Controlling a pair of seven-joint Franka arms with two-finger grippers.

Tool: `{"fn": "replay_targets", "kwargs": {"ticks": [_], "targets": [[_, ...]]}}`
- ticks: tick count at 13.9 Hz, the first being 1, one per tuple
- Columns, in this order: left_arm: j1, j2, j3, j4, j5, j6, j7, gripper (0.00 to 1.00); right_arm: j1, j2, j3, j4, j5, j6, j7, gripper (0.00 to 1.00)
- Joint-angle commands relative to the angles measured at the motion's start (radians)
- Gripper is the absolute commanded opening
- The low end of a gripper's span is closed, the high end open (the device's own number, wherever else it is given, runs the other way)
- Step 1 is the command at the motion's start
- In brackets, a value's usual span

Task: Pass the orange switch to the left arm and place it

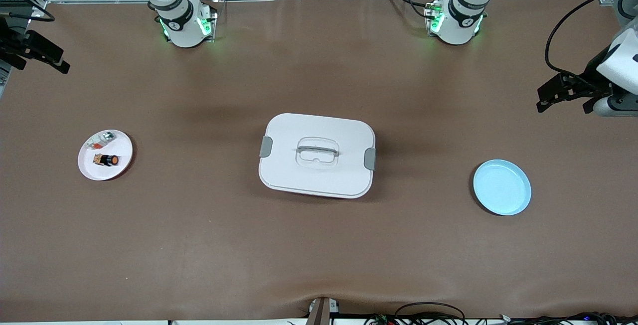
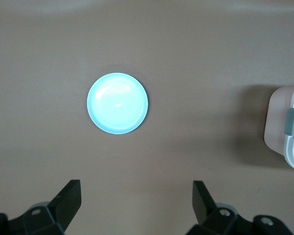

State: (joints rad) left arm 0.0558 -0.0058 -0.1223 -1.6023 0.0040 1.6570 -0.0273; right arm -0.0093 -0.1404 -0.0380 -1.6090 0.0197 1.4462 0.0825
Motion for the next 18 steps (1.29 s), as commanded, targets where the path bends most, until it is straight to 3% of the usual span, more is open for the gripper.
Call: {"fn": "replay_targets", "kwargs": {"ticks": [1,18], "targets": [[0.003,-0.011,-0.005,-0.004,-0.001,-0.011,-0.008,1.0,-0.029,-0.022,0.023,-0.016,0.011,-0.007,-0.013,1.0],[0.003,-0.011,-0.007,0.004,-0.006,-0.011,-0.011,1.0,-0.035,-0.022,0.035,-0.017,0.011,-0.023,-0.015,1.0]]}}
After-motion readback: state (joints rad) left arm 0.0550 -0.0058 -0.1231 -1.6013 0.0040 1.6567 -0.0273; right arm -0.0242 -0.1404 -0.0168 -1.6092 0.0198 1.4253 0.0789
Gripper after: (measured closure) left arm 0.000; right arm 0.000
